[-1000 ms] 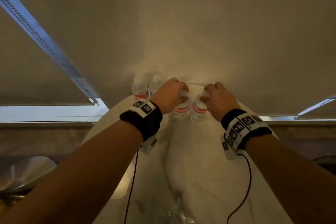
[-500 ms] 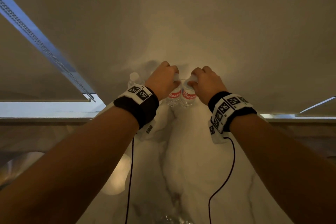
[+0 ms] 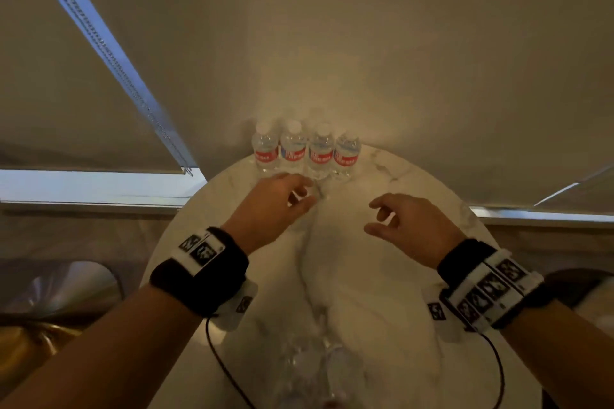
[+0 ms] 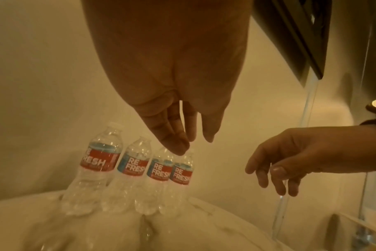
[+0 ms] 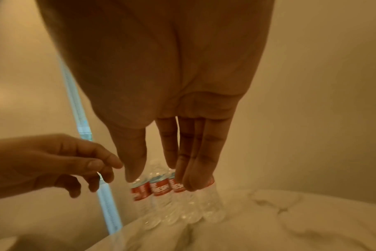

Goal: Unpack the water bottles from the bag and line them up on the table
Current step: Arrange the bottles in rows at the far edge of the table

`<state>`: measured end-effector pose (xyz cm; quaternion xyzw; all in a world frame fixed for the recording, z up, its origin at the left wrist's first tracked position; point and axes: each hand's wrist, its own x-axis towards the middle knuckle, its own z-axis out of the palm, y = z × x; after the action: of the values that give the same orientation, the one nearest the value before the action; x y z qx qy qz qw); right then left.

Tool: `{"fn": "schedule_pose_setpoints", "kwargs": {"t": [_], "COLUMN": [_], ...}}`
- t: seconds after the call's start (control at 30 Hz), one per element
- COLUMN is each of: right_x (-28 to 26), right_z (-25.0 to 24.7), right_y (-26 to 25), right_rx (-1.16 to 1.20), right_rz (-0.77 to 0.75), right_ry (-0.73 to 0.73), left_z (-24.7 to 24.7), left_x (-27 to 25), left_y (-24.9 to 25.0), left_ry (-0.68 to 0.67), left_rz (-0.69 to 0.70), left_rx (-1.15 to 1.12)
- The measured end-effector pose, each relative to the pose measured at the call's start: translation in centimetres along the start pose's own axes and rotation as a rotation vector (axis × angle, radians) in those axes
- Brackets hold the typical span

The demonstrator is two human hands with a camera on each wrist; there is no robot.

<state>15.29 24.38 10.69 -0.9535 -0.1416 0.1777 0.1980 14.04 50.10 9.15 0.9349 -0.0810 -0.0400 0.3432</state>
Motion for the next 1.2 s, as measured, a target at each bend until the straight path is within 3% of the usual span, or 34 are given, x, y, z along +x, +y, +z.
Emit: {"fn": "schedule_pose_setpoints", "kwargs": {"t": [0.13,0.27,0.4,0.5,0.77,1.2], "right_x": [-7.9,-12.0,-13.8,-14.3,-8.7,9.0], "right_z": [2.0,4.5,6.8,8.1,5.9,4.4], "right_y": [-1.4,-1.9,-2.1,-2.3,-1.8,-7.1], "right_rx": [0.128,0.126,0.053,-0.019,-0.017,-0.039], "right_rz": [-0.119,-0.226,-0.334,-0.386,-0.294,-0.171], "right_ry": [-0.157,-0.302,-0.39,-0.371,-0.185,0.03], "left_z": [1.3,2.3,3.4,4.4,2.1,-2.5], "left_x": [-8.7,-14.4,-17.2,-17.8,-12.3,1.9], "left_y": [1.7,3.4,3.9,3.9,1.6,-4.8], "left_ry": [-0.1,-0.229,-0.393,-0.435,-0.294,0.048], "left_rz": [0.01,-0.046,-0.019,0.044,-0.026,-0.18], "left_rx": [-0.013,-0.064,-0.001,0.085,0.115,0.106]}}
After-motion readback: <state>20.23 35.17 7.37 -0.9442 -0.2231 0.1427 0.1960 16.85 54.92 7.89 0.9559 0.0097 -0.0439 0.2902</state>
